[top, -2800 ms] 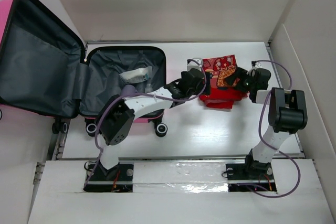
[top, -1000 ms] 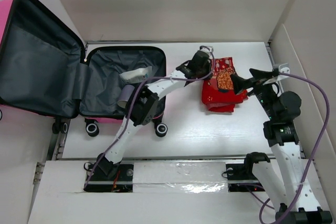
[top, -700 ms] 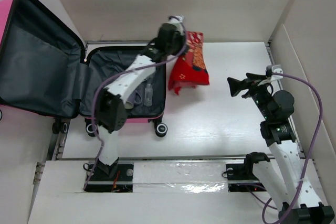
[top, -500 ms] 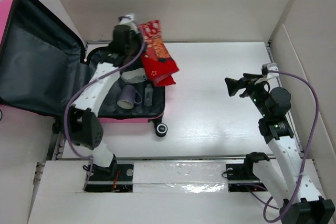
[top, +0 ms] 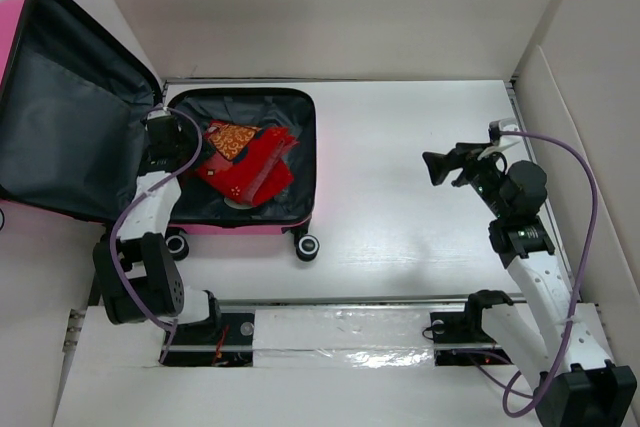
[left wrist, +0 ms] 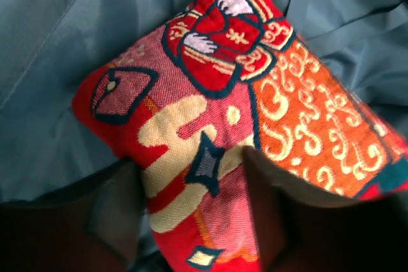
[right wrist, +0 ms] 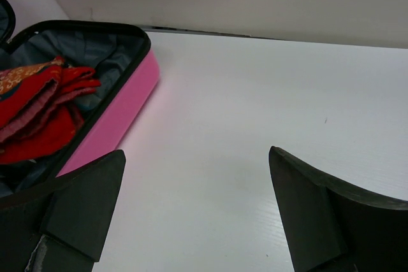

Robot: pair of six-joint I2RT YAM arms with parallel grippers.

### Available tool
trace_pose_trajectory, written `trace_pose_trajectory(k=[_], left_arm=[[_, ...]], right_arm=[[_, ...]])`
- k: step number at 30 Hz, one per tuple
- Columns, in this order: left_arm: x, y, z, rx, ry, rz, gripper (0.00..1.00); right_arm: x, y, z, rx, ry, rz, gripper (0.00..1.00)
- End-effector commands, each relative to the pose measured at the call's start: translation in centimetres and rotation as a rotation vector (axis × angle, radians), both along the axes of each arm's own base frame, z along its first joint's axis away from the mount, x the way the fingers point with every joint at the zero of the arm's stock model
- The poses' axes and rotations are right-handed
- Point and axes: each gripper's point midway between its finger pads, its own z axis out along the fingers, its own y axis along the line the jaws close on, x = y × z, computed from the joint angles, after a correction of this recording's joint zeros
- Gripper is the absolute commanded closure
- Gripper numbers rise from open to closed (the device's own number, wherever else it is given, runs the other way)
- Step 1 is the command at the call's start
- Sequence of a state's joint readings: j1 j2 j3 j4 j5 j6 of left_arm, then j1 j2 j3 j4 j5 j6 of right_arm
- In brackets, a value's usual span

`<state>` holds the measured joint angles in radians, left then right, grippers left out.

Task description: Pack the luggage

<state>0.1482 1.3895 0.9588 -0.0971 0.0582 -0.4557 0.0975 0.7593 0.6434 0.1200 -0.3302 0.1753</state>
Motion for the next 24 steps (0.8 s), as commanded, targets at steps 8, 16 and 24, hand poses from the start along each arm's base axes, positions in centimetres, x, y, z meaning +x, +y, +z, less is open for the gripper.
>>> trace_pose_trajectory(k=[8,16,24], left_arm=[[-6.6,2.5,11.4,0.154,-0.293,0.16,0.43],[-18.4,8.7,15.5,0.298,-0.35,0.663,1.0],[-23.2,12.5,15.1,0.496,-0.235,0.917,0.6]], right_arm=[[-0.1,0.7,1.3,-0.033,-0.077,0.062,0.55],[0.0,3.5,0.3,-0.048,-0.046,0.211,0.92],[-1.6,5.7,1.5,-0.116,-0.099,0.311,0.54]])
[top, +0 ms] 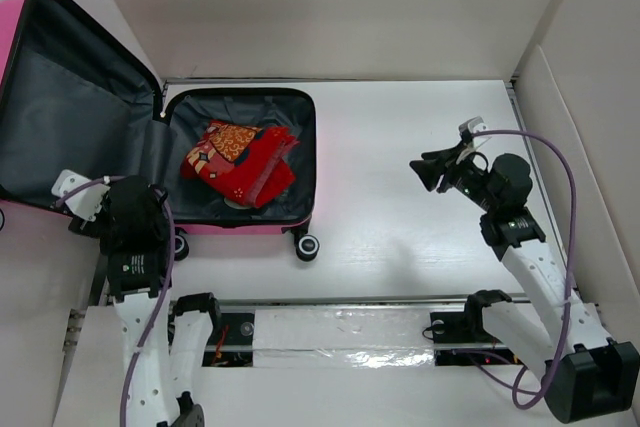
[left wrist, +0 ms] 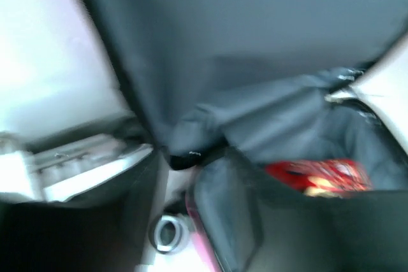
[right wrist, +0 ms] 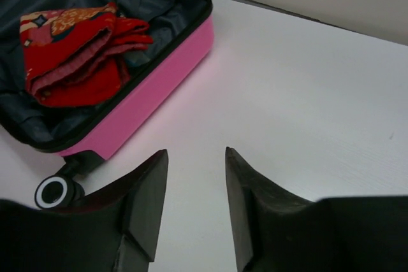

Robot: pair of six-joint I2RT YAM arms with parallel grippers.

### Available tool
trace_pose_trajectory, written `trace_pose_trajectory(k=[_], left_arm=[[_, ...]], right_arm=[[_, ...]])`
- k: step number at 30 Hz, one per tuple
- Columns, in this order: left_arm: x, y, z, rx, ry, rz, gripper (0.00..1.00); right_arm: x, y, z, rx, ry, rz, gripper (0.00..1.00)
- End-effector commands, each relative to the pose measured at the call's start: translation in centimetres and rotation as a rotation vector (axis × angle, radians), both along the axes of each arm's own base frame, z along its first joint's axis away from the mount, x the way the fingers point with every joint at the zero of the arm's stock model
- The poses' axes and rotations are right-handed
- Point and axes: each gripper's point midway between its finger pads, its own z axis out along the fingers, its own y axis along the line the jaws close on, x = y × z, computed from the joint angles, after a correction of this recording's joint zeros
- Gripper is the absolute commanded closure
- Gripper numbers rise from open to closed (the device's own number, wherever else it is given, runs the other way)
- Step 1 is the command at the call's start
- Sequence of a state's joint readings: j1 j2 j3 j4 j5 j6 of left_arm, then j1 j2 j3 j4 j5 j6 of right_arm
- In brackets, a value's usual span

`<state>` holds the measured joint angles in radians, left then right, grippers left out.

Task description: Pack the luggage

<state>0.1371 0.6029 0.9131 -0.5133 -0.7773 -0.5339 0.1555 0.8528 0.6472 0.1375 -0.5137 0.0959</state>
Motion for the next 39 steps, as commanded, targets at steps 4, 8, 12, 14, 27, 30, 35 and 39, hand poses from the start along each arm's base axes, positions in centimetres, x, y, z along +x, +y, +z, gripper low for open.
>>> trace_pose_trajectory(k=[4,8,12,14,27,30,35,39], left_arm=[[-2.0,3.8,-2.3,0.124,0.253,0.275,0.29],[-2.3,4.6,-3.9,0.022,0.312,0.366,0.3],[-2.7,7.4,-2.1,0.044,0.302,0.397,0.3],[-2.6,7.8,-1.4,0.046,0.302,0.436,0.31],[0.9,9.1,1.2,0.06,0.318,0.403,0.63],[0.4,9.3,-0.1,0.055,0.317,0.405,0.75],[1.9,7.9,0.5,0.039,0.275,0.295,1.0],[3.9,4.3,2.5,0.128,0.232,0.141,1.0]], right_arm=[[-1.1,1.7,3.6,-0.052,-0.115,0.07,0.47],[-0.9,1.7,3.5,-0.055,-0.104,0.063,0.46],[-1.4,1.8,3.8,-0.074,-0.133,0.078,0.46],[-1.5,1.9,4.1,-0.067,-0.146,0.084,0.46],[-0.7,1.8,3.0,-0.09,-0.106,0.061,0.46],[-0.6,1.3,3.1,-0.092,-0.104,0.027,0.46],[-0.4,1.1,2.9,-0.091,-0.093,0.012,0.46],[-0.2,1.6,2.4,-0.09,-0.072,0.04,0.46]])
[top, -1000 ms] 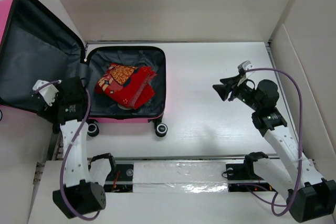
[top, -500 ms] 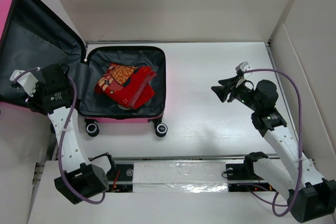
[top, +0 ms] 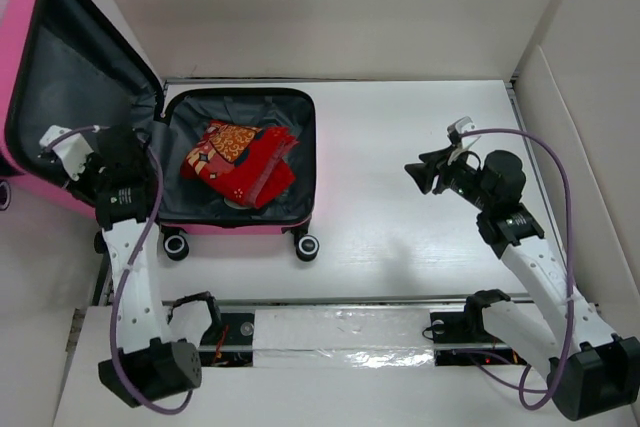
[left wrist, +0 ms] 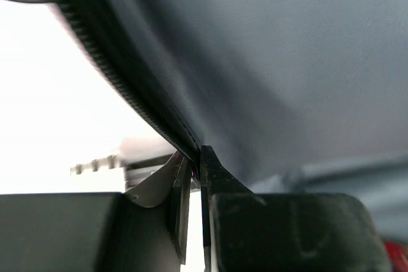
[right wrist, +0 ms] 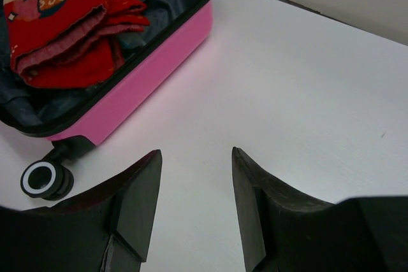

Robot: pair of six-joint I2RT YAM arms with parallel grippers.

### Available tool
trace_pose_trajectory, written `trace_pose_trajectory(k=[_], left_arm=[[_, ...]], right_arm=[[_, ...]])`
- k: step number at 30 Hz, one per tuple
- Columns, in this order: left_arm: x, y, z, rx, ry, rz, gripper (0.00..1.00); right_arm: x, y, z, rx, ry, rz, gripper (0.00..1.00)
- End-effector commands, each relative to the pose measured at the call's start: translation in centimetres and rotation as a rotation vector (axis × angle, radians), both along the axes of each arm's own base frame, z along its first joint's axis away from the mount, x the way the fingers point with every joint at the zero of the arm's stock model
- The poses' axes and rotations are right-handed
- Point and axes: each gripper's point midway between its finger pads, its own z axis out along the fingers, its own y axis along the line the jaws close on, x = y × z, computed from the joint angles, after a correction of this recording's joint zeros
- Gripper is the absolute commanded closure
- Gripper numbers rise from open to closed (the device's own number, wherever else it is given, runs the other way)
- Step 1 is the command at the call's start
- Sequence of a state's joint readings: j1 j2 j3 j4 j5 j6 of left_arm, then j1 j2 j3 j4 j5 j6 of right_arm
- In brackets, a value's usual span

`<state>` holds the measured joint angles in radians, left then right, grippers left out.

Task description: Pack the luggage

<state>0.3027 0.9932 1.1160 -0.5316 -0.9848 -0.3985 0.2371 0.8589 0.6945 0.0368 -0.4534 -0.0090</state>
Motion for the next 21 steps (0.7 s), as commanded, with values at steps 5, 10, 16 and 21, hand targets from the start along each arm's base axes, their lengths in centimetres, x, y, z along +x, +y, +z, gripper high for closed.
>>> trace_pose_trajectory(k=[5,10,16,21], left_arm=[[4.9,-10.1,2.4,0.206,0.04,-0.486,1.0],[7.3,-16.6,-0.3,0.307,0.239,-0.803,1.0],[7.2,-29.5,-3.5,0.431,0.46,-1.129,0.59],[3.8,-35.7,-1.5,0.417,0.415,-1.314,0.29]], right_arm=[[0.8,0.7,1.9,0.011,-0.037,0.023,0.46],[1.2,0.7,1.5,0.011,-0.024,0.015,0.46],[1.4,0.3,1.4,0.0,-0.021,-0.021,0.43],[1.7,0.0,1.2,-0.005,-0.014,-0.046,0.42]])
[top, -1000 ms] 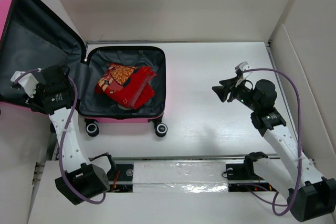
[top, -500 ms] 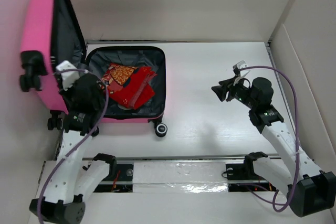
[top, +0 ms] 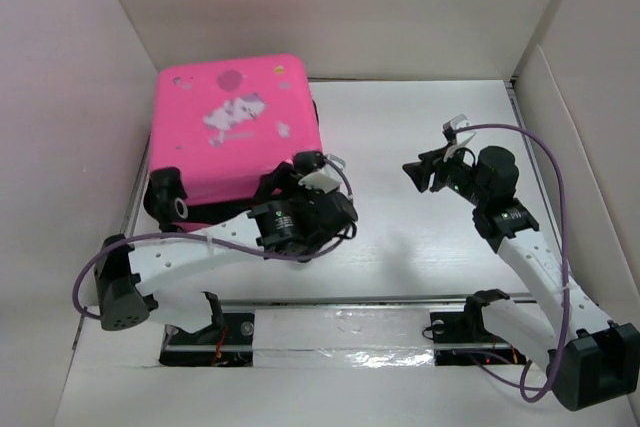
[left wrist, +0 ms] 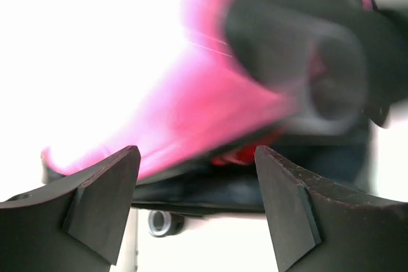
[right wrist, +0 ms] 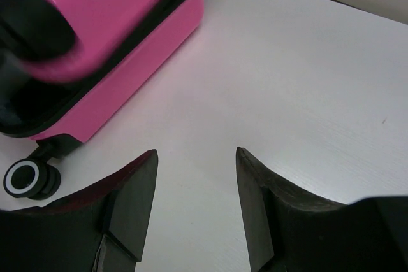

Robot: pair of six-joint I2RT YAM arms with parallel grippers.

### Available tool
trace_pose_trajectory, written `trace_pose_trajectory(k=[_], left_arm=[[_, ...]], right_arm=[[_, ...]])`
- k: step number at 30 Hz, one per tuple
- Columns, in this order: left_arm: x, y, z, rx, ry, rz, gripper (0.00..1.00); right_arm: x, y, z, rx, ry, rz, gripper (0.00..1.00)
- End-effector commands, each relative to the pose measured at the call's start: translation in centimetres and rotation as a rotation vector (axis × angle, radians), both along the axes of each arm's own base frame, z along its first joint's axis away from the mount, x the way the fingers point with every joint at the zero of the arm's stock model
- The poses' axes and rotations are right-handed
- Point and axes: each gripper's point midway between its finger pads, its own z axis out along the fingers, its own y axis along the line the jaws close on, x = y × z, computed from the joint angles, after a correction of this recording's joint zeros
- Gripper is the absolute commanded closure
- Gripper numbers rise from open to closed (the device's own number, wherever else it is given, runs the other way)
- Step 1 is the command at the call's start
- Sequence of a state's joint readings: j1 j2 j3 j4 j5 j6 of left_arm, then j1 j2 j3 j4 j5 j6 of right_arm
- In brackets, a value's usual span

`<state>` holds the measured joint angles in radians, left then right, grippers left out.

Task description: Pack the luggage

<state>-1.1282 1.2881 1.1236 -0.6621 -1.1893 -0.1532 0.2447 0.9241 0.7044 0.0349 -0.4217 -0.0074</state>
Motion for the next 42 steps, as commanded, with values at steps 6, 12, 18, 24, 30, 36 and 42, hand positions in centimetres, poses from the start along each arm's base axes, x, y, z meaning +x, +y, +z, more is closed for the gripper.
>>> trace_pose_trajectory(k=[6,12,18,24,30,36,42], left_arm=[[-6.4,-4.2,6.3,-0.397,-0.003,-0.177,0.33],[-1.0,-0.3,11.5,-0.735,-0.173,0.019,0.41],[5.2,9.8,16.5,-1.022,-0.406,0.206,0.62],[11.5,22.2,12.4,-1.116,-0.335,0.422,0.82],[13.1,30.9,7.0,-1.067,-0.326,0.678,0.78],[14.5,35.1,1.4,-0.934,-0.233,0.851,0.78],[15.9,35.6,-5.8,-0.926,-0.083,0.921,0.79]], right_arm=[[0.6,-0.7,2.9,0.007,-0.072,-0.061,0.47],[1.0,-0.8,2.6,0.002,-0.064,-0.075,0.96],[1.2,-0.4,1.9,-0.026,-0.052,-0.088,1.0],[1.4,0.2,1.7,-0.063,-0.046,-0.107,1.0],[1.7,1.5,1.0,-0.091,-0.032,-0.094,0.97],[2.1,2.1,0.2,-0.118,-0.018,-0.104,0.96],[1.9,1.7,0.8,-0.118,-0.039,-0.13,0.96]])
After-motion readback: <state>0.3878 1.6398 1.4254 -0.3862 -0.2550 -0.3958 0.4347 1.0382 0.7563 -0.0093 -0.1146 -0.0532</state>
